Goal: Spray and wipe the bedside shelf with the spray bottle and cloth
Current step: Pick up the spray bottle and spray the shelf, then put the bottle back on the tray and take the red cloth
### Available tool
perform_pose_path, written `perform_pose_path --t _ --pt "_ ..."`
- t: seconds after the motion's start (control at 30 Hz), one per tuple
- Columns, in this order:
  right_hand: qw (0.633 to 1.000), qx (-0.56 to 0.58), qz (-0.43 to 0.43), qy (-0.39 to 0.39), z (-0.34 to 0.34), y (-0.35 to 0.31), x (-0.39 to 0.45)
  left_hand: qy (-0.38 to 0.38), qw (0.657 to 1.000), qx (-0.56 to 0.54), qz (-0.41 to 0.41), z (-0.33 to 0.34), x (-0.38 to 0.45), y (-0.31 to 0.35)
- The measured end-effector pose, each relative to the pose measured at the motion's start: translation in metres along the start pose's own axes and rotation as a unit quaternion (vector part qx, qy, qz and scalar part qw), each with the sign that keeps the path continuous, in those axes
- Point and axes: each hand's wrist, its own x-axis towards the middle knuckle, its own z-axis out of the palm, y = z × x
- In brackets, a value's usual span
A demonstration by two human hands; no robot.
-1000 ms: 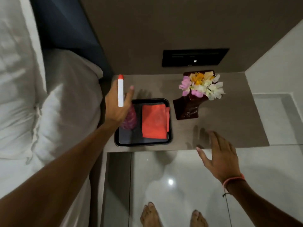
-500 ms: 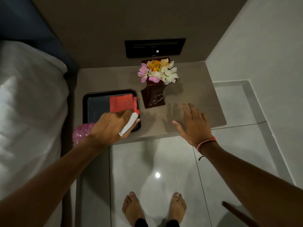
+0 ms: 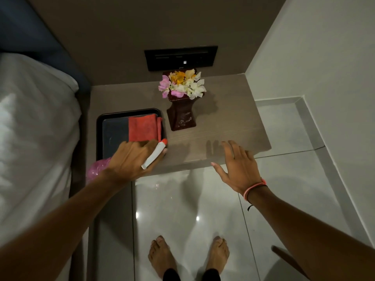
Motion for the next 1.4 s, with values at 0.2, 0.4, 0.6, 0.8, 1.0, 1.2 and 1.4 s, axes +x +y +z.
perform_pose_path --t 0.2,0.4,0.6,0.8,1.0,1.2,1.4 --pt "0.999 -0.015 -0.025 -0.021 0.007 -0.022 0.001 0.148 0.975 -0.102 -0.133 -0.025 0.006 -0.022" --pt "0.998 0.008 -0.056 -0.009 0.014 -0.069 0.020 0.292 0.908 -0.202 -0.224 -0.041 0.032 -0.071" --pt "0.992 0.037 -0.115 -0.034 0.024 -0.130 0.064 0.360 0.881 -0.188 -0.243 -0.019 0.034 -0.117" --pt "0.984 0.008 -0.165 -0.061 0.030 -0.175 0.110 0.387 0.846 -0.264 -0.256 -0.003 0.031 -0.140" --pt "0.993 0.038 -0.110 -0.034 0.041 -0.212 0.127 0.369 0.845 -0.288 -0.258 0.004 0.021 -0.140" --pt "0.959 0.226 0.161 -0.061 0.035 -0.218 0.162 0.186 0.885 -0.272 -0.330 0.019 -0.023 -0.157" --pt "0.962 0.178 0.200 -0.061 0.037 -0.225 0.172 0.020 0.948 -0.073 -0.310 0.040 -0.088 -0.171"
